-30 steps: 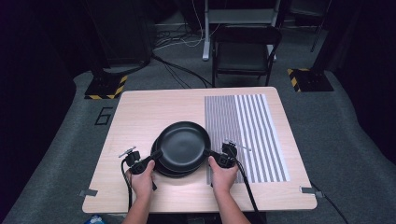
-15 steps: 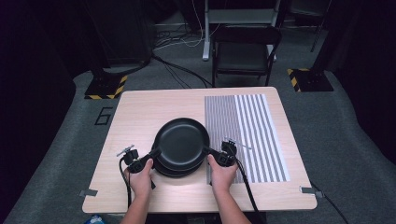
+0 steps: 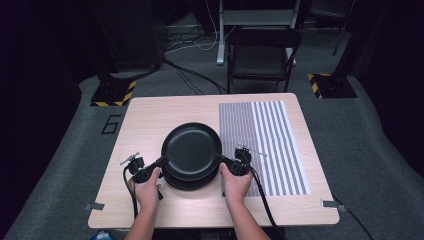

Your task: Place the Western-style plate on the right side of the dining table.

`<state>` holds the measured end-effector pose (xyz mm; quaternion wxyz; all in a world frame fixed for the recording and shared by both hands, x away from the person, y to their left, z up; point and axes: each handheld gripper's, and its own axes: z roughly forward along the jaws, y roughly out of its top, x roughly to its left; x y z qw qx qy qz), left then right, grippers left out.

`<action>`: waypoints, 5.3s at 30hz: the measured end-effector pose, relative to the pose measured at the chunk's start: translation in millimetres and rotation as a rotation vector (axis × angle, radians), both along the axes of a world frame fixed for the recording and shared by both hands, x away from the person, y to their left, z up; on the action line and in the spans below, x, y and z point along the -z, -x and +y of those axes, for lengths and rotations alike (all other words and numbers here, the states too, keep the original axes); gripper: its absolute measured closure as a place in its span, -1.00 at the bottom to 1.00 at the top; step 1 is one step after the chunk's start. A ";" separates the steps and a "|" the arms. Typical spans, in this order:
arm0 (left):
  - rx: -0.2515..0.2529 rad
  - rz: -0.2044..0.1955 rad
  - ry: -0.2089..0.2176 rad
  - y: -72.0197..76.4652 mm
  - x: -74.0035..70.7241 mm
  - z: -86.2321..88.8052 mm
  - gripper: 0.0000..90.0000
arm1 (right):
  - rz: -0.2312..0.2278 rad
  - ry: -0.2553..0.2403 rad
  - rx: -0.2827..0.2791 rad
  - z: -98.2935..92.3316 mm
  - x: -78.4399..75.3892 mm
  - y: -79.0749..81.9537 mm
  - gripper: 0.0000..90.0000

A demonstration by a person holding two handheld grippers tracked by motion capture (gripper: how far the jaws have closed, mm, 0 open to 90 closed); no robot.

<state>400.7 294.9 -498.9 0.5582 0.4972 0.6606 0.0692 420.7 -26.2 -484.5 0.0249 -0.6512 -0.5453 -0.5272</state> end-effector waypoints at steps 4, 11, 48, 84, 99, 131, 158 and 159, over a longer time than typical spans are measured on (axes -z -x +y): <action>-0.001 -0.012 0.000 -1.0 -3.6 1.8 0.76 | -0.006 -0.001 -0.003 1.0 -3.4 -0.8 0.80; 0.001 -0.033 -0.003 -3.9 -15.2 0.7 0.77 | -0.021 -0.013 -0.001 -0.1 -13.6 -2.3 0.80; 0.078 -0.079 -0.010 -26.5 -42.5 -40.9 0.77 | -0.074 -0.025 0.073 -41.0 -37.0 1.3 0.79; 0.255 -0.084 0.017 -50.1 -48.2 -122.9 0.78 | -0.091 -0.016 0.251 -116.2 -44.4 36.0 0.79; 0.309 -0.083 0.024 -55.6 -46.2 -147.3 0.78 | -0.094 -0.011 0.308 -136.2 -43.4 47.9 0.79; 0.374 -0.013 0.015 -85.8 -33.5 -180.1 0.79 | -0.042 -0.007 0.370 -165.2 -27.7 40.8 0.79; 0.349 0.033 0.056 -132.4 -25.7 -177.9 0.81 | -0.018 0.017 0.349 -165.4 -29.4 -12.5 0.79; 0.350 0.038 0.056 -133.4 -25.9 -178.1 0.81 | -0.016 0.018 0.348 -165.8 -29.2 -13.7 0.79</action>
